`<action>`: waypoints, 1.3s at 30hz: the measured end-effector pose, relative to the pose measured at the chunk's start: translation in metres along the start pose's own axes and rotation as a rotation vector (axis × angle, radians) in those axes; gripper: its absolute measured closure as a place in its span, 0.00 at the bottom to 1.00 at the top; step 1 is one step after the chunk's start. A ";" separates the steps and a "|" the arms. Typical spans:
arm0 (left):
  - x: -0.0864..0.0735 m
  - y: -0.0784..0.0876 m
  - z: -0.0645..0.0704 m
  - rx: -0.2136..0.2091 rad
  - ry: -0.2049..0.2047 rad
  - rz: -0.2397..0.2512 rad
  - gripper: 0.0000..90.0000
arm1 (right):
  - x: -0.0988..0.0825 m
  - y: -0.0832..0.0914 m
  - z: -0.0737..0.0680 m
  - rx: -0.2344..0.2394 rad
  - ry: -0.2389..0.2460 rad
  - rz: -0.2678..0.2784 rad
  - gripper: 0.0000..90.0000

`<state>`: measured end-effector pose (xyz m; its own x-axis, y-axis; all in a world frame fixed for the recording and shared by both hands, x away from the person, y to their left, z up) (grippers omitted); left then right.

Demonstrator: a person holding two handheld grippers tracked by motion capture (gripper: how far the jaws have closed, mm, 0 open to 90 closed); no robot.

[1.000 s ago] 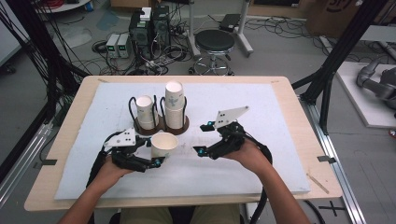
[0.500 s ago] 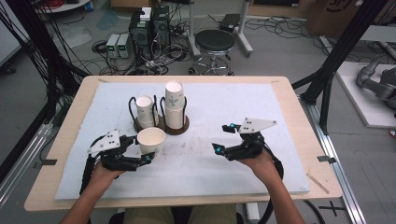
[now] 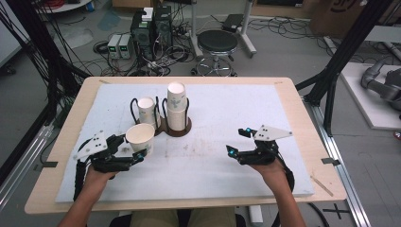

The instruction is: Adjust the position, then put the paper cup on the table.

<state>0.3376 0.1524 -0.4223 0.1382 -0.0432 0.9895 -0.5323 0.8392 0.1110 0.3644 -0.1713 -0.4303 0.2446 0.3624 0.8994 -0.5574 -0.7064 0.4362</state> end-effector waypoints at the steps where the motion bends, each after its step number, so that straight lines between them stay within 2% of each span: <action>1: -0.001 0.001 0.000 0.005 -0.008 -0.001 0.36 | -0.001 0.000 0.001 -0.006 -0.002 0.000 0.25; 7: -0.006 0.006 -0.002 0.015 -0.031 -0.006 0.36 | -0.003 0.002 0.006 -0.029 -0.010 0.007 0.25; 16: -0.006 0.006 -0.007 0.035 -0.029 0.004 0.36 | -0.004 0.005 0.009 -0.037 -0.020 0.017 0.25; 23: -0.013 0.003 -0.009 0.031 -0.027 -0.012 0.35 | -0.006 0.005 0.009 -0.037 -0.023 0.014 0.25; 31: -0.027 -0.007 -0.018 0.043 -0.007 -0.050 0.35 | -0.003 0.001 0.012 -0.032 -0.021 0.022 0.25; 34: -0.033 -0.013 -0.020 0.048 -0.006 -0.078 0.35 | -0.003 -0.001 0.013 -0.027 -0.022 0.023 0.25; 39: -0.040 -0.021 -0.025 0.080 -0.013 -0.124 0.36 | -0.004 -0.001 0.010 -0.017 -0.017 0.017 0.25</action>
<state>0.3641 0.1501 -0.4666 0.1964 -0.1510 0.9688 -0.5771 0.7810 0.2387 0.3717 -0.1777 -0.4340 0.2484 0.3397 0.9072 -0.5750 -0.7020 0.4203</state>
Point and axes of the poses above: each handheld gripper's, and its own axes: y roughly backward along the jaws, x roughly out of its top, z roughly to its right, the point moved 10 cm from there along -y, roughly forward along the jaws, and after that the axes turned 2 degrees about y, right-handed, at the moved point
